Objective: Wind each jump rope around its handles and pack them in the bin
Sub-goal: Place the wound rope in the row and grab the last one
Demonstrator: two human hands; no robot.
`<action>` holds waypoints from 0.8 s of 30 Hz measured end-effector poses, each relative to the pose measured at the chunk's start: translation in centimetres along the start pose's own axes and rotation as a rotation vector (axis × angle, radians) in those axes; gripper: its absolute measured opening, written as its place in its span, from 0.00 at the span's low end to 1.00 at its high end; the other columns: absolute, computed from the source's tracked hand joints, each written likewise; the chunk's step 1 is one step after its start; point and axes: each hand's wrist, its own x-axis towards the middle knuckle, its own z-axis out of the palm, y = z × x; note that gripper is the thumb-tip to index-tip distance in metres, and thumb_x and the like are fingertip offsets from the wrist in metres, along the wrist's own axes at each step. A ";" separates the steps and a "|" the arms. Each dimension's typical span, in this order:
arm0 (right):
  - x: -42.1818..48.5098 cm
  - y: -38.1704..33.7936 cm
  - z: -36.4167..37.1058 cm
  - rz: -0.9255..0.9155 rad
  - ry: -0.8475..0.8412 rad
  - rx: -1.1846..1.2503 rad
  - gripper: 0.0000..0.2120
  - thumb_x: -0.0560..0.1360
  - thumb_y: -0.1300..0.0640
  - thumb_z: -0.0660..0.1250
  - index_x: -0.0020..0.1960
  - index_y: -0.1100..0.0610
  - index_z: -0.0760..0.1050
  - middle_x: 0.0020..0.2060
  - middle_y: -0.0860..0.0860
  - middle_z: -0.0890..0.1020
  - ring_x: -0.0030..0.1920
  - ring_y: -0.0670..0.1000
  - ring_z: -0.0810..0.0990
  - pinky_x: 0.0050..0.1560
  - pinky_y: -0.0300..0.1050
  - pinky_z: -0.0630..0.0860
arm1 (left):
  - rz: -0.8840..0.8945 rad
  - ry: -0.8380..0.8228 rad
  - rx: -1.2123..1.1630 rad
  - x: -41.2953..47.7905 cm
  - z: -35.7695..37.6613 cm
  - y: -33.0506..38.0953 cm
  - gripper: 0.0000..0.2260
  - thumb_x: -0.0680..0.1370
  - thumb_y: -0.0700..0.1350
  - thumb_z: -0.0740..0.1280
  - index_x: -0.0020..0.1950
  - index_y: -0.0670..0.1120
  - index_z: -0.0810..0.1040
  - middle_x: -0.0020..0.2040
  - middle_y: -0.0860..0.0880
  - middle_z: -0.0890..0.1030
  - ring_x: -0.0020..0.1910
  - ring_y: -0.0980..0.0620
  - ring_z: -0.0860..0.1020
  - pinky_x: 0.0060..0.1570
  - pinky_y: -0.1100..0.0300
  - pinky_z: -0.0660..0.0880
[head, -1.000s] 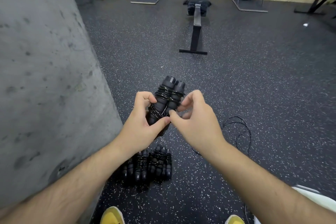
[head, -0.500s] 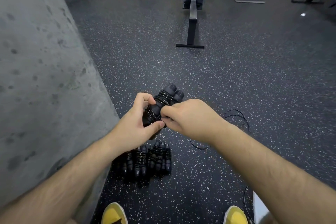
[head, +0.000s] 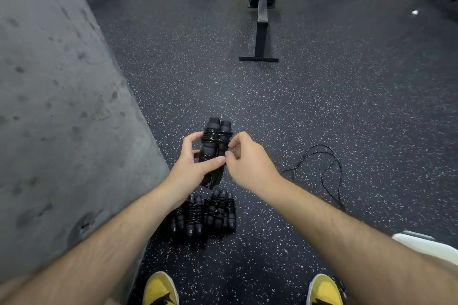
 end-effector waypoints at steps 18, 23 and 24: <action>1.2 16.9 17.2 0.720 -0.094 0.656 0.12 0.72 0.48 0.76 0.53 0.52 0.81 0.48 0.50 0.87 0.48 0.51 0.86 0.55 0.52 0.82 | -0.428 -0.012 0.169 2.1 4.1 -17.5 0.16 0.79 0.43 0.70 0.65 0.55 0.73 0.53 0.49 0.80 0.46 0.55 0.79 0.41 0.66 0.72; 2.8 19.2 20.8 0.702 -0.073 0.493 0.22 0.75 0.50 0.74 0.61 0.55 0.68 0.48 0.47 0.81 0.47 0.47 0.80 0.53 0.44 0.77 | -0.472 0.168 0.324 3.6 4.1 -22.8 0.16 0.78 0.42 0.68 0.62 0.58 0.74 0.56 0.49 0.78 0.52 0.50 0.79 0.56 0.52 0.78; 3.0 19.3 21.6 0.683 -0.103 0.459 0.21 0.76 0.50 0.73 0.62 0.55 0.67 0.51 0.49 0.81 0.49 0.48 0.80 0.54 0.43 0.76 | -0.482 0.215 0.368 3.8 3.9 -23.6 0.16 0.78 0.43 0.67 0.63 0.57 0.74 0.57 0.49 0.78 0.55 0.49 0.79 0.59 0.49 0.77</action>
